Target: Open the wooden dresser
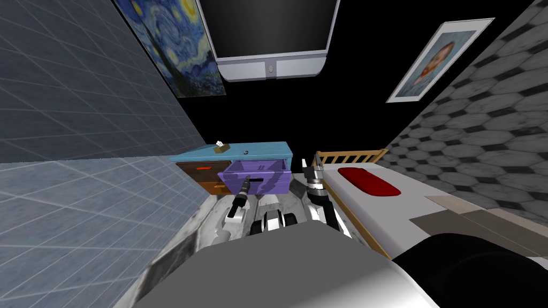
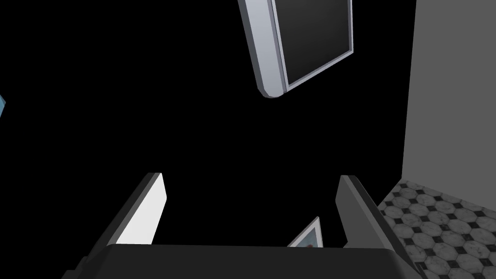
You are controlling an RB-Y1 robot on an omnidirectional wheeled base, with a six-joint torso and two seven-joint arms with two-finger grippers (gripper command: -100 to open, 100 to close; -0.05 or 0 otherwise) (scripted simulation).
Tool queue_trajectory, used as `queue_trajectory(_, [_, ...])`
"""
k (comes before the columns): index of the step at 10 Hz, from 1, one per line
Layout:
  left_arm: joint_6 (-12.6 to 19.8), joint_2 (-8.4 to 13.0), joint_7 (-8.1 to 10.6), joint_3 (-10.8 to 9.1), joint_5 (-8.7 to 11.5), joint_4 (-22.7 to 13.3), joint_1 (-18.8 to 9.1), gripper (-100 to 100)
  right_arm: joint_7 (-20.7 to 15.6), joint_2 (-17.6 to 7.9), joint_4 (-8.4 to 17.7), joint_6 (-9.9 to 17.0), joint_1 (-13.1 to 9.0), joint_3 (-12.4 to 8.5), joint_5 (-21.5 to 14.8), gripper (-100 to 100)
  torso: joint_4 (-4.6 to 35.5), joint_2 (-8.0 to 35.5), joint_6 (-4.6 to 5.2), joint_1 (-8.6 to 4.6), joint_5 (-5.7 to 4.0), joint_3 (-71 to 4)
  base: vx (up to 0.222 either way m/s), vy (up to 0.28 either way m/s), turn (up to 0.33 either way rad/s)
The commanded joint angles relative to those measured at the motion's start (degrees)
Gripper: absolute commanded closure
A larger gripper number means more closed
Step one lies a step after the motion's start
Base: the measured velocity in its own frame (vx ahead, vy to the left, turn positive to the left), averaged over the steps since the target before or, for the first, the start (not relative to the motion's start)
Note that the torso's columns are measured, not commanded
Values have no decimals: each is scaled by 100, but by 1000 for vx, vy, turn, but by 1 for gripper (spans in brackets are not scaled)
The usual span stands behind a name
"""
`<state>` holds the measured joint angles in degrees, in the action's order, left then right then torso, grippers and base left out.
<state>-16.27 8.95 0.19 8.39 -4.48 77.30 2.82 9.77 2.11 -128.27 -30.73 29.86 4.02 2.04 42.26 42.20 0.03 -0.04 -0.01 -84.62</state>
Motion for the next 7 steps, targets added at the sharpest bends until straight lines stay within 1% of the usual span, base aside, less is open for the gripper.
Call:
queue_trajectory(1, [-31,254,230,127,102,-296,-371,-100,0,0,0,0,0,0,0,0,1,6,-2,6,2,3,-32,-72,57])
queue_trajectory(2, [-69,470,422,232,189,-561,-599,-100,0,0,0,0,0,0,0,0,2,7,-2,7,2,4,-44,-88,98])
queue_trajectory(3, [-69,470,422,232,189,-570,-677,-100,0,0,0,0,0,0,0,0,2,12,-4,2,1,7,-41,-63,53])
queue_trajectory(4, [-107,686,615,338,277,-837,-914,-100,0,0,0,0,0,0,0,0,3,10,-2,9,2,6,-43,-68,92])
queue_trajectory(5, [-107,686,615,338,277,-843,-983,-100,0,0,0,0,0,0,0,0,2,10,-4,6,2,6,-41,-60,47])
queue_trajectory(6, [-145,902,808,444,364,-1114,-1227,-100,0,0,0,0,0,0,0,0,2,9,-2,7,2,5,-51,-77,92])
queue_trajectory(7, [-145,902,808,444,364,-1117,-1289,-100,0,0,0,0,0,0,0,0,2,11,-4,0,0,6,-49,-64,56])
